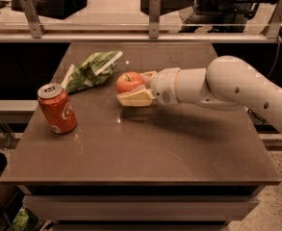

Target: Move apple near coke can

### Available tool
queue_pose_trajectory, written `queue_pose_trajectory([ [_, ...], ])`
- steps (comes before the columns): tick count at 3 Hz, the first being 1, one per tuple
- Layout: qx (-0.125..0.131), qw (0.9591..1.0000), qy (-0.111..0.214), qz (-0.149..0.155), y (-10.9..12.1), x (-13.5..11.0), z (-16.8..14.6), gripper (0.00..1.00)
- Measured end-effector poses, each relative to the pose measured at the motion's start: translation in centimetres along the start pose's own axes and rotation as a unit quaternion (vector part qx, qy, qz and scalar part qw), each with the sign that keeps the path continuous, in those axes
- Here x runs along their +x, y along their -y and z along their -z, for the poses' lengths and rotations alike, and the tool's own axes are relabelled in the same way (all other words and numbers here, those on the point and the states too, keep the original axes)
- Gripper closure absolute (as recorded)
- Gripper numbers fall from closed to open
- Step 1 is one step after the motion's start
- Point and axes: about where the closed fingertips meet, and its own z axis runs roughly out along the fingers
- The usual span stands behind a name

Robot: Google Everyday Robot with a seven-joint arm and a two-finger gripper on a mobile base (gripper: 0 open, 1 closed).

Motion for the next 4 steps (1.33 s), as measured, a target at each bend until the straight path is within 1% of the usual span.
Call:
queue_pose_trajectory([
  [1, -0.004, 0.9999, 0.015, -0.007, -3.2, 0.2, -0.8, 1.00],
  [2, -0.008, 0.9996, 0.020, -0.017, -5.8, 0.3, -1.5, 1.00],
  [3, -0.022, 0.9996, -0.001, -0.019, -8.1, 0.1, -2.4, 1.00],
  [4, -0.045, 0.9979, -0.040, -0.022, -9.6, 0.5, -3.5, 1.00],
])
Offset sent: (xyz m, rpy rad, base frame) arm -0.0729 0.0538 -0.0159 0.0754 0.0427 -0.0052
